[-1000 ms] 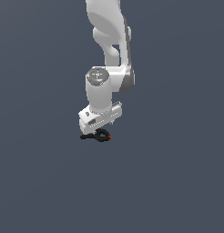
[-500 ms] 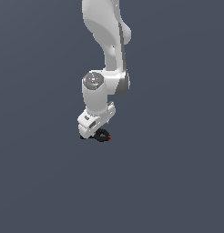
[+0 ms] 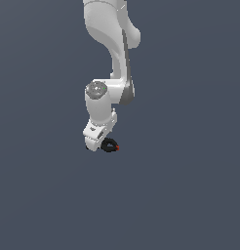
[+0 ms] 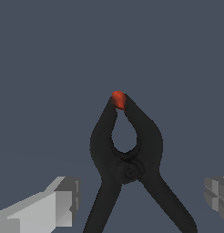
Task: Pick up the object and move it to a goal position.
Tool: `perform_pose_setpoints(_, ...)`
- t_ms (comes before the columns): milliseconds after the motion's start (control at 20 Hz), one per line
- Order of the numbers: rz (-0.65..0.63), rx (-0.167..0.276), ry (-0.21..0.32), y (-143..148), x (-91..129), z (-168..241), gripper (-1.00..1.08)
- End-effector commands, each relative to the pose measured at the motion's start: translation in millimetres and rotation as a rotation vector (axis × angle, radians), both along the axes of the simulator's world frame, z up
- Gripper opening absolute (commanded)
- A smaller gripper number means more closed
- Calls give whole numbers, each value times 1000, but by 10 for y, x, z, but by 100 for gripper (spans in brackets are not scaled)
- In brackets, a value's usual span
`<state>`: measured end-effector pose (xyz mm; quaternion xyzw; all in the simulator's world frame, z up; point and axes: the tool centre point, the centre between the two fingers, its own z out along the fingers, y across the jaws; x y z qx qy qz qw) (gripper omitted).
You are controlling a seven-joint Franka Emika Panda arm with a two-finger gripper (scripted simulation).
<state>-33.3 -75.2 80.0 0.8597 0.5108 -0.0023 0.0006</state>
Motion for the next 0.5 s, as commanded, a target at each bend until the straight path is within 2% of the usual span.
perform_pose_setpoints(0, 46, 1, -1, -23, -17, -35, 100)
perform_pose_setpoints(450, 133, 3, -3, -69, -51, -103, 100)
